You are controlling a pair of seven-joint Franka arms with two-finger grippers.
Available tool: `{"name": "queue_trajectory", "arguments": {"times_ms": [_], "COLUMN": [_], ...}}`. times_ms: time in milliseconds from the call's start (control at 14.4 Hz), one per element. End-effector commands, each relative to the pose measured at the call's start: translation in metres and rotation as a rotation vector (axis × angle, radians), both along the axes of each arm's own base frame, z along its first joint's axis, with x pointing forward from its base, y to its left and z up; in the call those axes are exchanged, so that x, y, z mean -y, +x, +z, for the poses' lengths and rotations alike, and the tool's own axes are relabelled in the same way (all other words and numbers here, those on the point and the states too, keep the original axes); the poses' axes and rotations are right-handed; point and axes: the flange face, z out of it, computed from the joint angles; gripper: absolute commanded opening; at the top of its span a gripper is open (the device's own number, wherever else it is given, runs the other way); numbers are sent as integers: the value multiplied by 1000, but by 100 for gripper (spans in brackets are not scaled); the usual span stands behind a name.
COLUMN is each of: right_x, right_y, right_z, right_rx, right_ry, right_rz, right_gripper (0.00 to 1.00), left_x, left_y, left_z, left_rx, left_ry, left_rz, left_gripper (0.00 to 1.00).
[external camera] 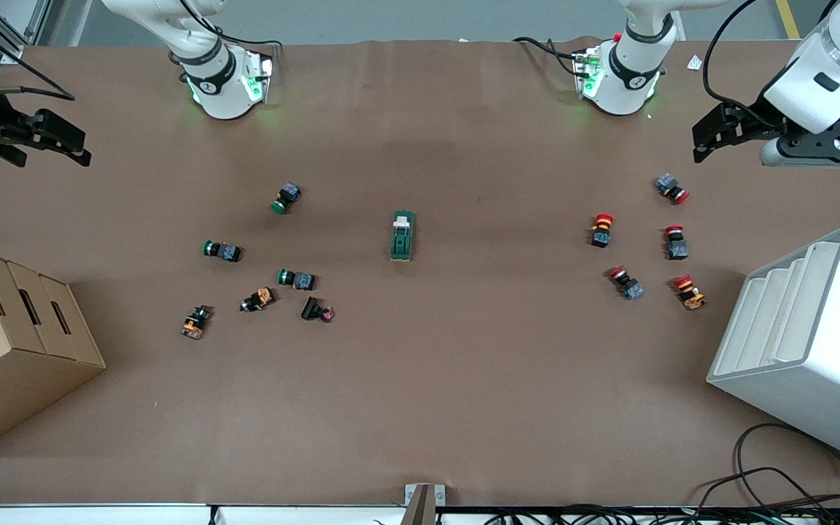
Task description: Close load switch with both arms
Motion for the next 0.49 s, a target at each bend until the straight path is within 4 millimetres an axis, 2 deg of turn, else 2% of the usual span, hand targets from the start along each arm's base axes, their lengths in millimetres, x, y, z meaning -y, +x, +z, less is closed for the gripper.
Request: {"name": "queue_trajectory", "arguments": {"times_ms": [0, 209, 278, 417], "right_x": [-1, 0, 0, -1], "right_y": [-8, -8, -8, -8], "right_z": [1, 0, 0, 0], "right_rx": [7, 4, 5, 4], "right_ry": [-11, -23, -24, -24], "right_rz": [14, 15, 14, 15], "right_gripper": [100, 100, 100, 100], "left_x": [0, 7, 18, 72], "left_y": [2, 2, 4, 0], "left_z": [6, 12, 13, 18], "left_rx": [7, 22, 24, 39], "left_ry": [5, 0, -7, -13], "left_rz": [-19, -17, -37, -135], "left_gripper": [100, 100, 100, 100]}}
